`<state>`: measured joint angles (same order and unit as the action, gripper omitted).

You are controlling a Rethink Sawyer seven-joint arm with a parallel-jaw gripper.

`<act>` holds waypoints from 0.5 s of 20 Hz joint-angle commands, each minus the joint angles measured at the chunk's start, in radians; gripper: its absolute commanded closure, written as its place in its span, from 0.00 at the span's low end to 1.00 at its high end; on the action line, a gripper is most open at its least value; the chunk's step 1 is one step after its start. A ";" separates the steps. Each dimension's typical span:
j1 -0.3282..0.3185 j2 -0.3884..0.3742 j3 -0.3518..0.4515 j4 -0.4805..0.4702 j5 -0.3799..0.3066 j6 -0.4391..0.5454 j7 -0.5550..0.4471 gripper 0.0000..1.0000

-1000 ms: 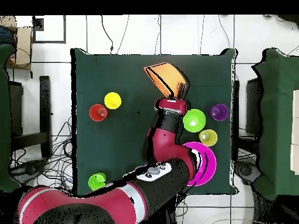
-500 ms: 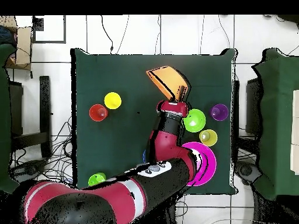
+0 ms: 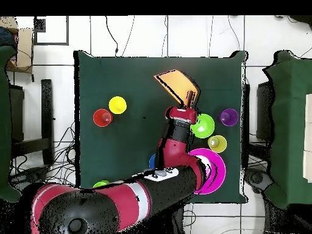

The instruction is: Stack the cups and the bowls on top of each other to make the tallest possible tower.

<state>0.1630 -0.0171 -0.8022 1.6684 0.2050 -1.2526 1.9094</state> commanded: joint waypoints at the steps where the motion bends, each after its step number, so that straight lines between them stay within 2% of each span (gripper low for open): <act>1: 0.030 0.063 0.059 -0.028 0.107 -0.083 -0.048 1.00; 10: 0.086 0.126 0.041 0.027 0.177 -0.146 -0.036 1.00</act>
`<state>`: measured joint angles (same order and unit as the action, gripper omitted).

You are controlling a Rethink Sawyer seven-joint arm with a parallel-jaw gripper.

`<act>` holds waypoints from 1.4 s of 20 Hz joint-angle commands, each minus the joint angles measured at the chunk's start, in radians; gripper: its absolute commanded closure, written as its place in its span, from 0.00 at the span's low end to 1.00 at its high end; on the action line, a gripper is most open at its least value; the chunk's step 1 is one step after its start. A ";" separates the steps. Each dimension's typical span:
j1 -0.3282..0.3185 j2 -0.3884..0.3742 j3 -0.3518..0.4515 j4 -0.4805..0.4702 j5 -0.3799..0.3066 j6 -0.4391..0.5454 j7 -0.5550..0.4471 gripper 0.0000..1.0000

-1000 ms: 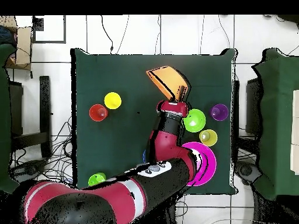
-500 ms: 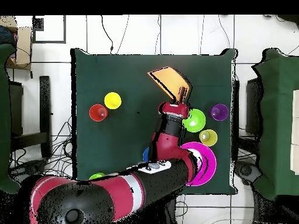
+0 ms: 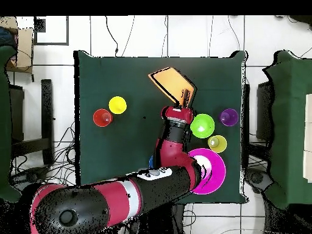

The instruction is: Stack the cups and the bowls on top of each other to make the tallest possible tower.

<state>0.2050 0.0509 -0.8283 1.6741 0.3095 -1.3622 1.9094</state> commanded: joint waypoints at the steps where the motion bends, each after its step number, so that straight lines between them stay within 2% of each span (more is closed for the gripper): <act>1: 0.050 0.067 0.068 0.026 0.074 -0.039 -0.031 1.00; 6: 0.081 0.090 0.067 0.071 0.077 -0.043 -0.003 1.00; 17: 0.158 0.151 0.086 0.234 0.139 -0.157 0.054 1.00; 23: 0.203 0.181 0.121 0.345 0.219 -0.251 0.099 1.00; 28: 0.245 0.208 0.171 0.453 0.332 -0.351 0.152 1.00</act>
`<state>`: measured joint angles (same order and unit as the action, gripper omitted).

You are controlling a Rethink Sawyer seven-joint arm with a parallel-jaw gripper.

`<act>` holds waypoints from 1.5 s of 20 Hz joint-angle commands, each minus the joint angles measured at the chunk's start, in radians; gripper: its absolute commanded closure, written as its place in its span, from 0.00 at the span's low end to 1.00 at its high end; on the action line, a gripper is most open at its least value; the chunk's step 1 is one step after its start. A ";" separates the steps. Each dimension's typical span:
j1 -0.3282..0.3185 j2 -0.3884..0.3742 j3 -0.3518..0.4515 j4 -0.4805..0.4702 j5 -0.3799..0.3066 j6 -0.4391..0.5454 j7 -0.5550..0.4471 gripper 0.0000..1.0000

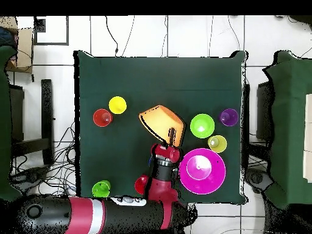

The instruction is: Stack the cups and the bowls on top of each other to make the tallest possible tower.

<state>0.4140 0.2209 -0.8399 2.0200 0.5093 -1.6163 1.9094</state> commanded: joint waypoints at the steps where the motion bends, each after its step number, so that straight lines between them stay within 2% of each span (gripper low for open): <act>1: 0.045 0.044 0.194 0.128 0.154 -0.116 0.164 1.00; 4: 0.063 0.056 0.217 0.169 0.197 -0.153 0.190 1.00; 10: 0.129 0.094 0.325 0.318 0.373 -0.285 0.304 1.00; 12: 0.146 0.104 0.348 0.357 0.385 -0.297 0.348 1.00; 13: 0.150 0.110 0.351 0.370 0.362 -0.289 0.370 1.00; 15: 0.170 0.125 0.372 0.405 0.361 -0.296 0.409 1.00; 20: 0.254 0.173 0.460 0.500 0.456 -0.323 0.523 1.00; 25: 0.332 0.219 0.486 0.544 0.399 -0.278 0.628 1.00; 30: 0.440 0.240 0.546 0.602 0.425 -0.248 0.723 1.00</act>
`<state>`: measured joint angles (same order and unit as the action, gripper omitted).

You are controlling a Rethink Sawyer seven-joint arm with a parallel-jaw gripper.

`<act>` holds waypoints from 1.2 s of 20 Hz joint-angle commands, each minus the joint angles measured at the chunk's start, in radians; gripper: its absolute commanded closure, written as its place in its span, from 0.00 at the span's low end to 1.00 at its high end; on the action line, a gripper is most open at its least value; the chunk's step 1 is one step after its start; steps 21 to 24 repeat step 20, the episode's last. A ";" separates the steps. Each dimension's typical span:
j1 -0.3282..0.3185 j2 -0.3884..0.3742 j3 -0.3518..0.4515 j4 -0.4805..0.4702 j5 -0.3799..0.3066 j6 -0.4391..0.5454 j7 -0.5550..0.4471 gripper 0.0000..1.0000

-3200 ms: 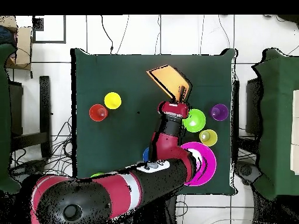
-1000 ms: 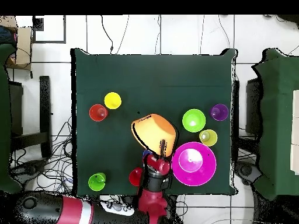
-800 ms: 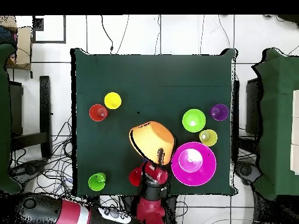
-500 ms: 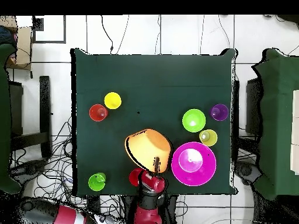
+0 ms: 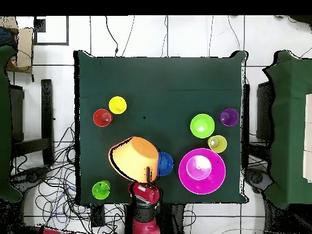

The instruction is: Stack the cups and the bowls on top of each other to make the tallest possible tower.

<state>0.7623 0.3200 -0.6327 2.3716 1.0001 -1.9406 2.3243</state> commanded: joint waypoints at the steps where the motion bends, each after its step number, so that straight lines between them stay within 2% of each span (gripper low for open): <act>1: 0.114 0.146 0.348 0.260 -0.061 0.082 0.329 1.00; 7: 0.270 0.142 0.449 0.328 0.037 0.142 0.421 1.00; 9: 0.313 0.141 0.464 0.343 0.025 0.162 0.460 1.00; 12: 0.364 0.147 0.464 0.352 -0.045 0.190 0.521 1.00; 16: 0.457 0.111 0.540 0.396 0.017 0.238 0.552 1.00; 20: 0.538 0.042 0.605 0.435 0.045 0.302 0.564 1.00; 24: 0.538 0.042 0.605 0.435 0.045 0.302 0.564 1.00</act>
